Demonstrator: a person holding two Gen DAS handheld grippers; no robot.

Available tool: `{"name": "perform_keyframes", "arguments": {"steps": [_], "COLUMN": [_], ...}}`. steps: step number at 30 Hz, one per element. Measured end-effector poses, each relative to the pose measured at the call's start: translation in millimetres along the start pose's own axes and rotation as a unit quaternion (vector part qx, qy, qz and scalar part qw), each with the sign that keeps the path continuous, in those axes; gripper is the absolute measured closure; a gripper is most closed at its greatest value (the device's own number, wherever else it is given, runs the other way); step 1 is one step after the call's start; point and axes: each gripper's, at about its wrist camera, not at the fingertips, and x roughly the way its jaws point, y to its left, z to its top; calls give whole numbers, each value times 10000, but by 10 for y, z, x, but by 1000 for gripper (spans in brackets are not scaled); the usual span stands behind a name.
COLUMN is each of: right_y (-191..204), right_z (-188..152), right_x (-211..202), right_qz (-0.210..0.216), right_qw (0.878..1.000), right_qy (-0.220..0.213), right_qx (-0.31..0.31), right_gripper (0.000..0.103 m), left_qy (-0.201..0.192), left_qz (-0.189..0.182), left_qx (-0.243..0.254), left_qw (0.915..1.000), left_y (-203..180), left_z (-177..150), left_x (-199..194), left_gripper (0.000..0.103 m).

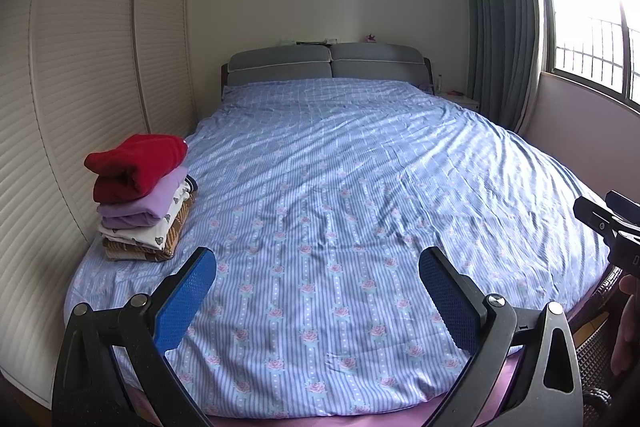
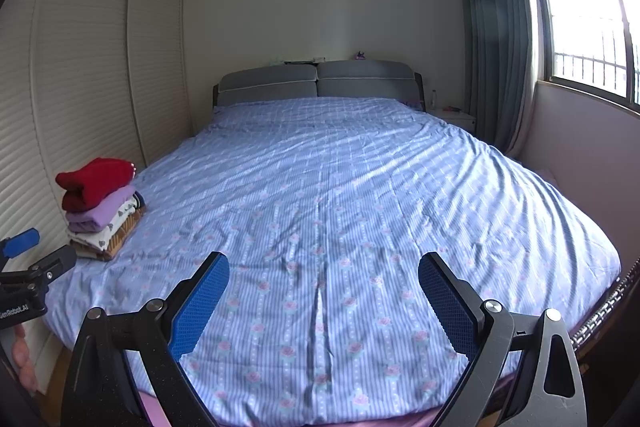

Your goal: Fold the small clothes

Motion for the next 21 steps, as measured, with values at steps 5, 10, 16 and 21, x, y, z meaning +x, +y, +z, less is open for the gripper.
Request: {"name": "perform_keyframes", "arguments": {"steps": [5,10,16,21], "right_y": [1,5,11,7], "right_z": [-3,0,5,1], "right_x": [-6,-17,-26,-26], "right_qz": [4,5,5,2], "right_qw": [10000,10000,10000,10000], "right_qy": [-3,-8,-18,-22], "right_qx": [-2,1,-1,2], "right_gripper": [7,7,7,7], "left_qy": [-6,-8,-19,-15], "left_qz": [2,-7,-8,-9], "left_qx": [-2,-9,-23,-22], "left_qw": [10000,10000,10000,10000], "left_y": [2,14,29,28], "left_z": [0,7,17,14], "left_x": [0,0,-10,-10], "left_gripper": [0,0,0,0]}}
